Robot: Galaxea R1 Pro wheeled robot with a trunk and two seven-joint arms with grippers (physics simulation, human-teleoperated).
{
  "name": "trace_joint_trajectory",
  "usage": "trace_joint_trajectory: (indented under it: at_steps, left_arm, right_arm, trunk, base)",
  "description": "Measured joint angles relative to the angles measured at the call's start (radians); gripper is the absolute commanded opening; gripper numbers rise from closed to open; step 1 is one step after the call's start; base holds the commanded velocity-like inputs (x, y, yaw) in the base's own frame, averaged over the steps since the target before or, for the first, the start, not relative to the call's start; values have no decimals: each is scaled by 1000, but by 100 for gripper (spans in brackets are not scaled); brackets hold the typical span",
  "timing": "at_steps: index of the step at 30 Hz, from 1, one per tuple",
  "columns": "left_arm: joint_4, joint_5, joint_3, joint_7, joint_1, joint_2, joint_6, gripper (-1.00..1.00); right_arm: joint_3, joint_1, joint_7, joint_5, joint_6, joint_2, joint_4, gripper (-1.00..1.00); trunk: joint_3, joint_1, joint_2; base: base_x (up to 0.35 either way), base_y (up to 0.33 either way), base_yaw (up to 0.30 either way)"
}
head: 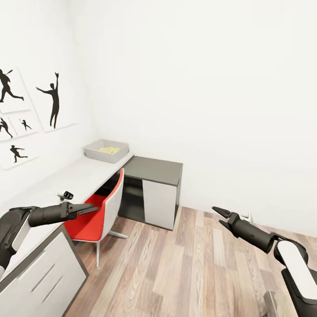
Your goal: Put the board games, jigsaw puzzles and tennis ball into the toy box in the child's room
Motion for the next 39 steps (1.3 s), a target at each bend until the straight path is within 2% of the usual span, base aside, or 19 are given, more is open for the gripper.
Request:
trace_joint_trajectory:
  at_steps: [22,27,32,39]
  left_arm:
    - [1,0,0,0,0,0,0,100]
    - [1,-1,0,0,0,0,0,100]
    - [3,0,0,0,0,0,0,100]
    - [3,-1,-1,0,0,-1,-1,100]
  right_arm:
    - [1,0,0,1,0,0,16,100]
    - [2,0,-1,3,0,0,20,100]
    - [14,0,-3,38,-1,3,16,100]
    - [48,0,-8,72,-25,34,15,100]
  trunk:
    - [15,0,0]
    - [16,0,0]
    - [17,0,0]
    - [17,0,0]
  base:
    - [-139,94,-256]
    - [-160,118,-139]
    - [-92,69,-20]
    - [-11,9,-2]
